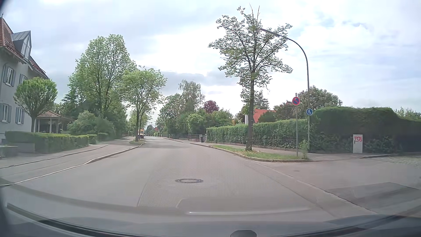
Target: Follow the waypoints while adhering to traffic rules and regulations
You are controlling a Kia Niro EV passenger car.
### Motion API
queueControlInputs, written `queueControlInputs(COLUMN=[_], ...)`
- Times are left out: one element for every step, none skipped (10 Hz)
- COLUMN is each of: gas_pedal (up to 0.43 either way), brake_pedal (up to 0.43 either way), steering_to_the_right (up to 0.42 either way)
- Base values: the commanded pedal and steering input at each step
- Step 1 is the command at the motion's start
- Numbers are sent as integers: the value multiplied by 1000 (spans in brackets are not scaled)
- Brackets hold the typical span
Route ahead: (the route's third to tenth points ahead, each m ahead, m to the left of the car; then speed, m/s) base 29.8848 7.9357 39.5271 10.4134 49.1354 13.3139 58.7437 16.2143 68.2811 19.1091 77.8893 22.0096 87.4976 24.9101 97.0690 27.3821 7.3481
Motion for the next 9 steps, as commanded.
queueControlInputs(gas_pedal=[0, 0, 0, 0, 0, 0, 0, 0, 0], brake_pedal=[0, 0, 0, 0, 0, 0, 0, 0, 0], steering_to_the_right=[-31, -32, -34, -36, -38, -40, -41, -42, -42])
